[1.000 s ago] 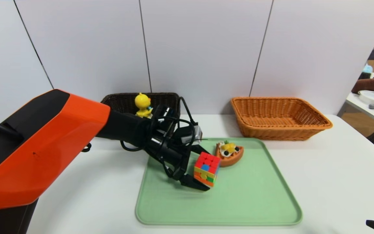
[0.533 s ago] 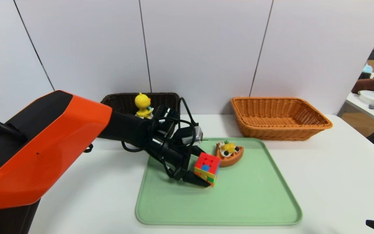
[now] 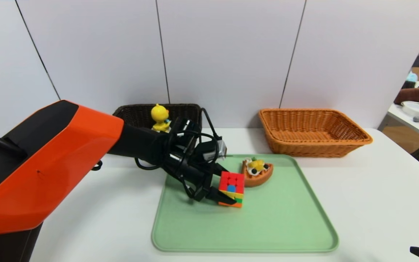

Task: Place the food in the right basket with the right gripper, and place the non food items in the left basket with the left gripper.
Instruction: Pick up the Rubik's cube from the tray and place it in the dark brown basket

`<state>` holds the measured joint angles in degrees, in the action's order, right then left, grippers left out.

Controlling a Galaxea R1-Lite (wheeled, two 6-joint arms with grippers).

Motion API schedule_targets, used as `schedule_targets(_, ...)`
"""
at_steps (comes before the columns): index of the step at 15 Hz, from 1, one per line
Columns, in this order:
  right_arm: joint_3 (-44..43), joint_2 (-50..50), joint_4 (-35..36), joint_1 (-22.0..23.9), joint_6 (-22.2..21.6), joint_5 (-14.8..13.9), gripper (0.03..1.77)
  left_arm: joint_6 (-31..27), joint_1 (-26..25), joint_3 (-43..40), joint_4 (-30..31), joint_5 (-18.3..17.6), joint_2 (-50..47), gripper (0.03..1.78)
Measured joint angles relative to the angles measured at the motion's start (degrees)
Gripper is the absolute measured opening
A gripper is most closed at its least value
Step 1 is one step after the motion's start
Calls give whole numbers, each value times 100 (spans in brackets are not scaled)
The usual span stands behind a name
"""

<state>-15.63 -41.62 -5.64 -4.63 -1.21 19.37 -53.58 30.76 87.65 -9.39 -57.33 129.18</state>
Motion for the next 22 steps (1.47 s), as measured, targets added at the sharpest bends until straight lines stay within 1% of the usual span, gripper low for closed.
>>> schedule_targets(6, 67, 88, 11, 0, -9, 2, 170, 27, -247, -215, -50, 9, -523, 99)
schedule_targets(10, 65, 188, 2, 0, -2, 9, 170, 184, -714, -522, -59, 17, -1115, 99)
schedule_targets(12, 65, 218, -2, 0, -2, 20, 170, 513, -1001, -590, -102, 28, -1452, 99)
schedule_targets(15, 65, 229, 9, -7, 6, 57, 170, 1399, -1337, -574, -124, 150, -1907, 99)
schedule_targets(16, 65, 227, 11, -11, 6, 61, 170, 1723, -1414, -544, -111, 256, -2015, 99)
schedule_targets(18, 61, 229, 13, -10, 2, 61, 170, 2317, -1576, -441, -83, 720, -2180, 99)
schedule_targets(19, 63, 232, 6, -10, 5, 63, 170, 2489, -1643, -389, -80, 931, -2237, 99)
schedule_targets(22, 76, 243, 6, -10, 2, 55, 170, 3023, -1960, -184, -80, 1368, -2342, 99)
